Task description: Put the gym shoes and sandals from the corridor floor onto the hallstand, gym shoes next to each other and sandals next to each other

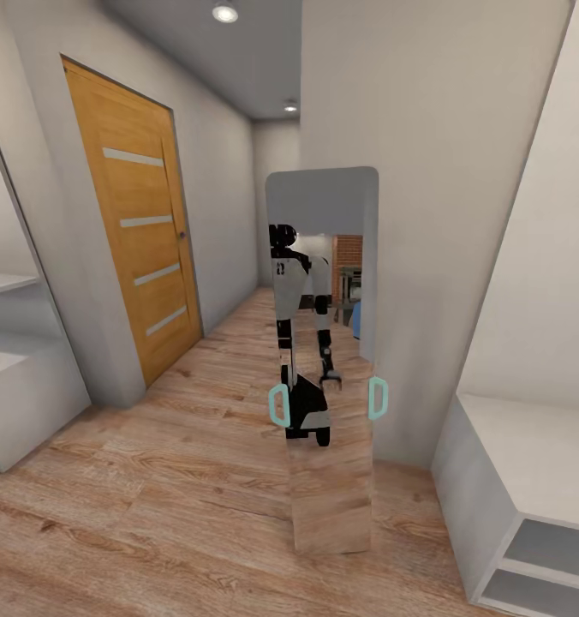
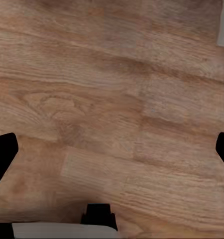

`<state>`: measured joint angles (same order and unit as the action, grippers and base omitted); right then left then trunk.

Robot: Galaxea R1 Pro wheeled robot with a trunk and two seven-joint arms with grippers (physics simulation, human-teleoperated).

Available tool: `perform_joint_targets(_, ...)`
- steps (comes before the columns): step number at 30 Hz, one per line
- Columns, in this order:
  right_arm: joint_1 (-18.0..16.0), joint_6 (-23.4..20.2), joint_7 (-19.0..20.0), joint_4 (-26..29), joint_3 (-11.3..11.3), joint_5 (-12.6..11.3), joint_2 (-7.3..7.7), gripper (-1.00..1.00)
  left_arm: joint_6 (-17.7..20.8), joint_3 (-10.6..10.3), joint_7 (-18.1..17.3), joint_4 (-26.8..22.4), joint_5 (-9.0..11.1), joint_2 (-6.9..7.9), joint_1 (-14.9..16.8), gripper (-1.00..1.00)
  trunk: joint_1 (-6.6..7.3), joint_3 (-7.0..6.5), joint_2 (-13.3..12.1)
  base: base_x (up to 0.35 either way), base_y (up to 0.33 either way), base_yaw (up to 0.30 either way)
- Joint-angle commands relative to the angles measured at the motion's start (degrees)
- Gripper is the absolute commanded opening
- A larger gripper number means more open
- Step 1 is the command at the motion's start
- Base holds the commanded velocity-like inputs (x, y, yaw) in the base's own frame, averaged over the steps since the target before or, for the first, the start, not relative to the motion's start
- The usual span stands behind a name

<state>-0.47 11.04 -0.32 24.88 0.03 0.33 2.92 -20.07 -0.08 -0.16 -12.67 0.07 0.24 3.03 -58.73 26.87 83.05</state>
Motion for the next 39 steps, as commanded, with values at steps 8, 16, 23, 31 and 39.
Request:
perform_joint_targets(8, -0.4, 10.6, 0.0, 3.5, 0.0, -0.1, 0.14, 1.0, -0.7, 0.0, -0.1, -1.1, 0.1, 0.2, 4.8, 1.0, 0.0, 0.06, 0.0, 0.0, 0.0, 0.0)
perform_joint_targets(16, -0.6, 12.5, 0.3, 3.8, 0.0, 0.1, 0.14, 1.0, -1.4, 0.1, -0.6, -1.2, 0.1, 0.35, 5.9, 1.0, 0.0, 0.06, 0.0, 0.0, 0.0, 0.0)
perform_joint_targets(23, -0.7, 12.7, 0.0, 3.6, 0.0, 0.0, -0.08, 1.0, -1.4, 0.2, -0.7, -0.8, 0.1, 0.37, 5.5, 1.0, 0.0, 0.19, 0.0, 0.0, 0.0, 0.051)
perform_joint_targets(31, -0.7, 12.7, 0.0, 3.7, 0.0, -0.1, -0.36, 1.0, -1.5, 0.3, -0.6, -0.7, 0.2, 0.31, 5.5, 1.0, 0.0, 0.65, 0.0, 0.0, 0.0, 0.184)
perform_joint_targets(39, -0.7, 12.7, 0.0, 3.8, -0.1, -0.1, -0.24, 1.0, -1.4, 0.3, -0.2, -1.3, 0.4, -0.06, 6.6, 1.0, 0.0, 1.17, 0.0, 0.0, 0.0, 0.211)
